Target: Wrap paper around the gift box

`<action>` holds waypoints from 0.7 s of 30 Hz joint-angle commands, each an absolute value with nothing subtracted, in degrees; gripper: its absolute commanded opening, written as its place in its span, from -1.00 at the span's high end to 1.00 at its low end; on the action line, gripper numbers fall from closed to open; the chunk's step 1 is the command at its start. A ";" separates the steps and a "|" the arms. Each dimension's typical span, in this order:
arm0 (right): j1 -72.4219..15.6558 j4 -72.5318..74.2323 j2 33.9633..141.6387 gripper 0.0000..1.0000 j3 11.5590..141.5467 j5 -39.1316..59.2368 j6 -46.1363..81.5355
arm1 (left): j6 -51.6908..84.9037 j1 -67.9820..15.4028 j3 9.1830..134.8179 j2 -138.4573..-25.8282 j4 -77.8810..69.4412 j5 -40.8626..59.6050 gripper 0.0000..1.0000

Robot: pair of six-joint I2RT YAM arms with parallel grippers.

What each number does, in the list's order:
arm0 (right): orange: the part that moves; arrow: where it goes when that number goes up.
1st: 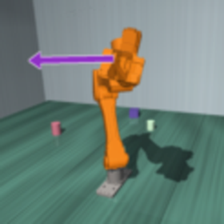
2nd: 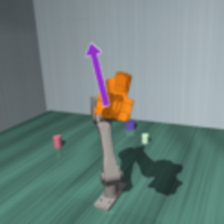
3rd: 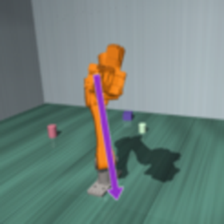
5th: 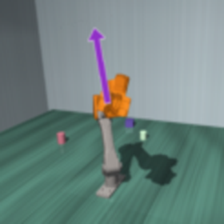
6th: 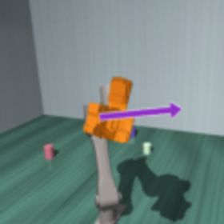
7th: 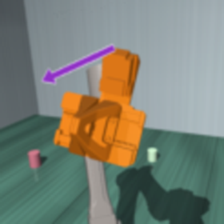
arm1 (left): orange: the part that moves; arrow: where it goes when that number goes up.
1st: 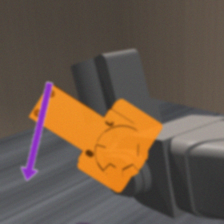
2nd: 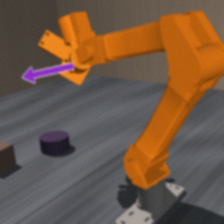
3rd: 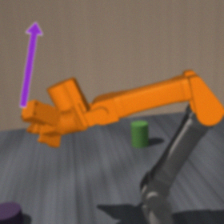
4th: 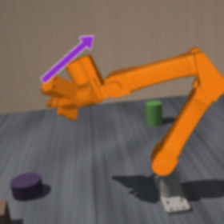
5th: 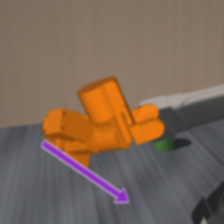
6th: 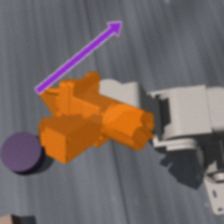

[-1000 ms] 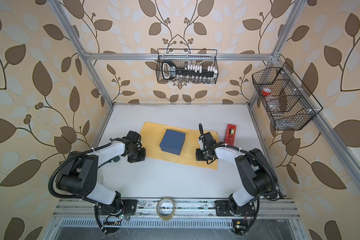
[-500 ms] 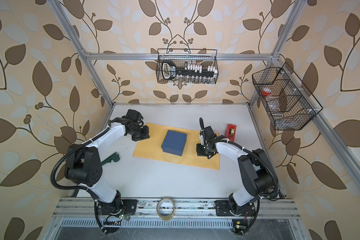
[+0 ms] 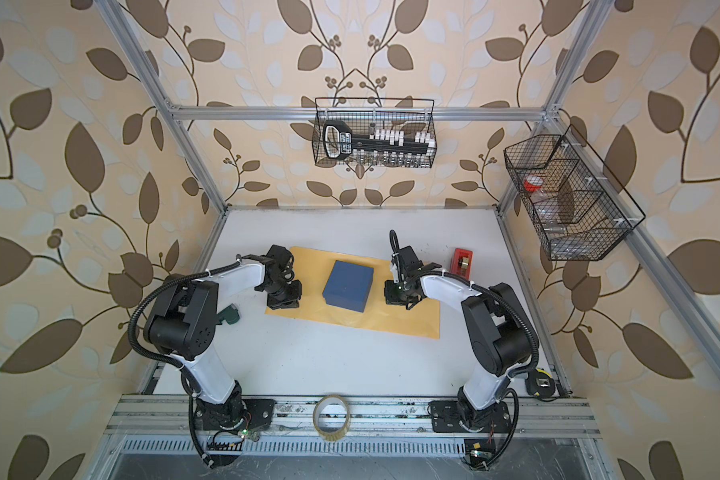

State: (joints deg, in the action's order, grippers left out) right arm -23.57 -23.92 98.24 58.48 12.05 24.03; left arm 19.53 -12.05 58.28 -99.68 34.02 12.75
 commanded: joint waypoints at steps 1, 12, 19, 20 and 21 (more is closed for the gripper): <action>-23.51 -23.55 99.35 0.75 60.46 12.39 24.06 | 19.77 -12.28 53.73 -96.88 34.12 9.76 1.00; -23.11 -23.73 100.95 0.75 62.83 13.25 23.38 | 19.44 -12.24 54.78 -90.56 35.54 9.84 0.94; -23.64 -23.35 104.06 0.78 65.60 13.39 23.12 | 22.09 -13.13 62.30 -92.37 34.84 20.38 0.99; -23.63 -23.38 104.89 0.81 65.89 13.28 23.10 | 22.12 -13.47 63.18 -93.07 34.88 20.86 1.00; -23.66 -23.50 105.57 0.83 66.12 13.27 22.99 | 22.14 -13.82 64.08 -93.78 35.19 21.00 1.00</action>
State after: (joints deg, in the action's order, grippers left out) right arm -23.24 -23.29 103.22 64.45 12.73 23.88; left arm 21.08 -12.69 61.54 -92.90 34.22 16.93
